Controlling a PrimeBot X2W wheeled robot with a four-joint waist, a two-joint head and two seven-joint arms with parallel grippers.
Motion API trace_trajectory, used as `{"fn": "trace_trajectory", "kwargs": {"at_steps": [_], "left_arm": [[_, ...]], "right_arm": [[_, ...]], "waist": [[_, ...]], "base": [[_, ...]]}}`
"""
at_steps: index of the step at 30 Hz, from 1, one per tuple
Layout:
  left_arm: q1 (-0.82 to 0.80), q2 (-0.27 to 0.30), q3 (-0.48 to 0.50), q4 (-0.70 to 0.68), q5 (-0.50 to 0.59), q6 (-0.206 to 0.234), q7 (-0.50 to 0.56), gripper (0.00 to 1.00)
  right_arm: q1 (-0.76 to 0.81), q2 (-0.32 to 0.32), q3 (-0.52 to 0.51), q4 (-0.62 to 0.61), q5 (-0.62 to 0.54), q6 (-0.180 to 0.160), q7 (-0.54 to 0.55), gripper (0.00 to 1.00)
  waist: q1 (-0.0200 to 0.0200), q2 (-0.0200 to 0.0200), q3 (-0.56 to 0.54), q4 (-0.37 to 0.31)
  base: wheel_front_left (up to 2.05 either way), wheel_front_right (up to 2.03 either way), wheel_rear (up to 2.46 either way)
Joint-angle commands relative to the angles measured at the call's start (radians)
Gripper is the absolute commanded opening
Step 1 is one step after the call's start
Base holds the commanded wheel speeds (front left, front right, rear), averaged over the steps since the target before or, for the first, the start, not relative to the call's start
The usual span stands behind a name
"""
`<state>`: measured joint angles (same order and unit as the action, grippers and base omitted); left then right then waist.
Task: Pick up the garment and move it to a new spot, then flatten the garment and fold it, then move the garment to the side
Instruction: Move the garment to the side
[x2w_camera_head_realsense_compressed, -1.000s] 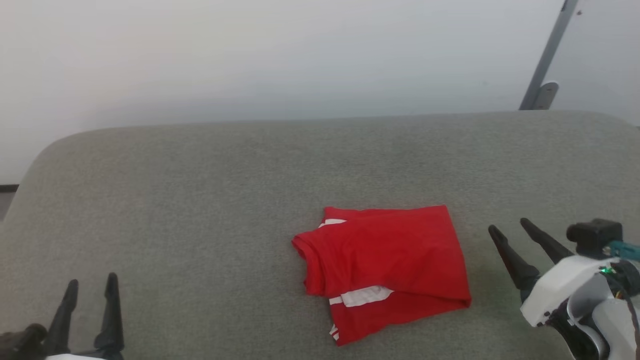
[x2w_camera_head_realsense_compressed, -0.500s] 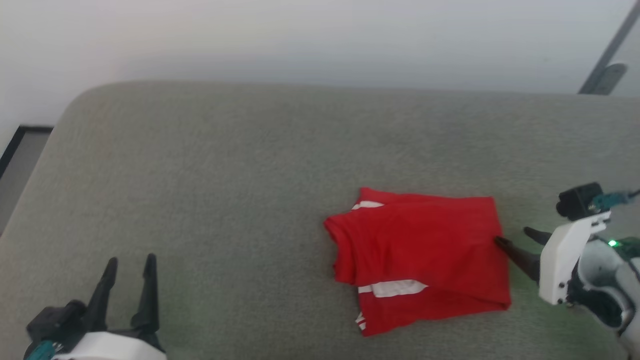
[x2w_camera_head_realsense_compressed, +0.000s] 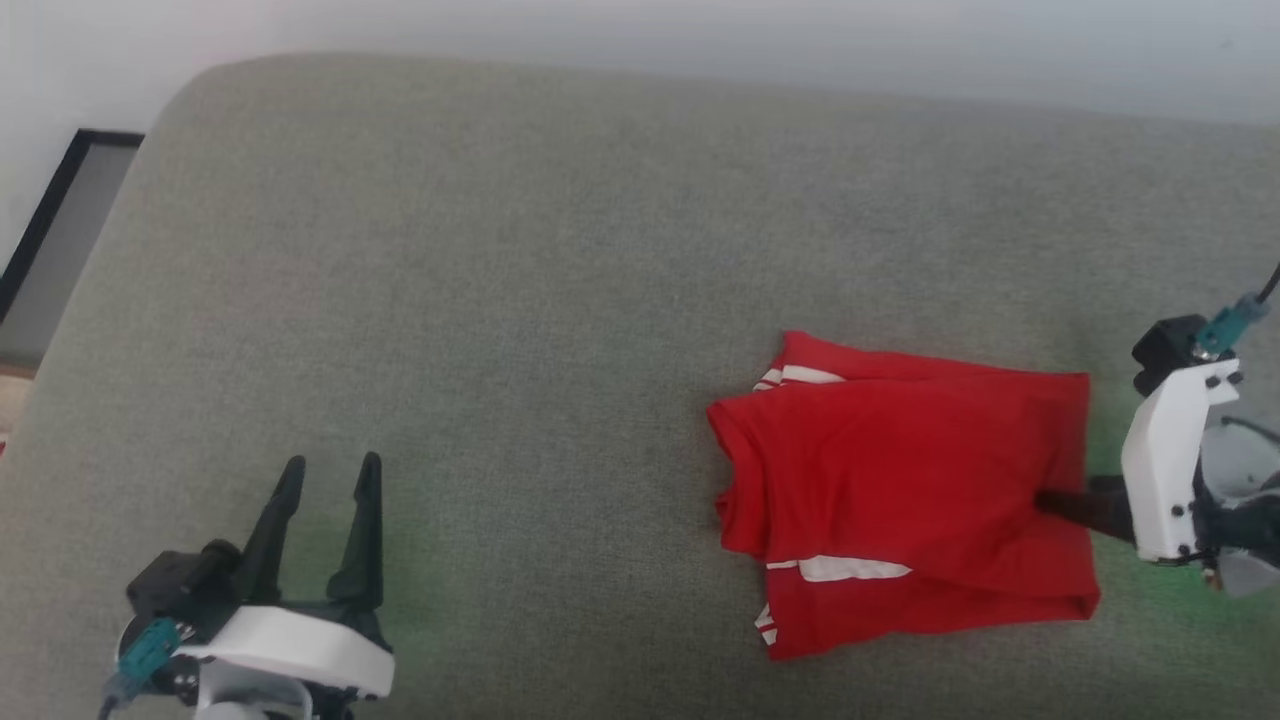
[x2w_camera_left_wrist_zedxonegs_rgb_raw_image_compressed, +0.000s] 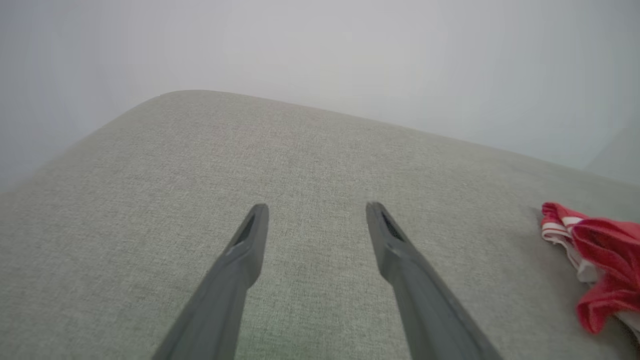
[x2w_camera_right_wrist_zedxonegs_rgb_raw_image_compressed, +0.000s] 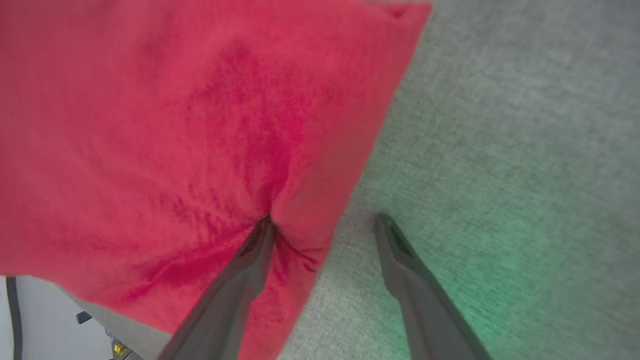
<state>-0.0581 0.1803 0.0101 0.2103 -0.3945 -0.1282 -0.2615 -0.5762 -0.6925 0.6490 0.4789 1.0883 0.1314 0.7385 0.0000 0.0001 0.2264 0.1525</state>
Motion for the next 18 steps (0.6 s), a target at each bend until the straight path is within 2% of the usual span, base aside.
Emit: {"fn": "trace_trajectory", "kwargs": {"at_steps": [1, 2, 3, 4, 11, 18], "left_arm": [[-0.018, -0.006, -0.006, 0.005, 0.013, -0.002, -0.004, 1.00], [-0.024, -0.009, -0.009, 0.008, 0.013, -0.002, -0.004, 1.00], [-0.029, -0.011, -0.012, 0.010, 0.011, -0.002, -0.004, 1.00], [-0.033, -0.013, -0.013, 0.013, 0.010, -0.002, -0.004, 1.00], [-0.052, -0.014, -0.023, 0.016, 0.014, -0.002, -0.004, 1.00], [-0.084, 0.004, -0.045, 0.004, 0.019, -0.002, -0.004, 1.00]], "right_arm": [[0.053, 0.031, 0.036, 0.025, 0.011, -0.002, 0.051, 1.00], [0.055, 0.037, 0.038, 0.019, 0.016, -0.001, 0.074, 0.59], [0.058, 0.043, 0.039, 0.011, 0.025, -0.001, 0.093, 0.36], [0.062, 0.048, 0.038, -0.004, 0.033, -0.001, 0.108, 0.00], [0.049, 0.019, -0.010, -0.065, 0.024, -0.001, 0.120, 0.00], [0.011, -0.025, -0.104, -0.110, -0.006, -0.002, 0.107, 0.00]], "waist": [[0.0000, -0.0001, 0.016, 0.010], [0.0000, -0.0001, 0.020, 0.011], [0.0000, -0.0001, 0.023, 0.012], [0.0000, -0.0001, 0.025, 0.012], [0.0000, -0.0001, 0.036, 0.006], [0.0000, -0.0001, 0.044, -0.020]], "base": [[0.00, 0.00, 0.00], [0.00, 0.00, 0.00], [0.00, 0.00, 0.00], [0.00, 0.00, 0.00], [0.00, 0.00, 0.00], [0.00, 0.00, 0.00]]}}
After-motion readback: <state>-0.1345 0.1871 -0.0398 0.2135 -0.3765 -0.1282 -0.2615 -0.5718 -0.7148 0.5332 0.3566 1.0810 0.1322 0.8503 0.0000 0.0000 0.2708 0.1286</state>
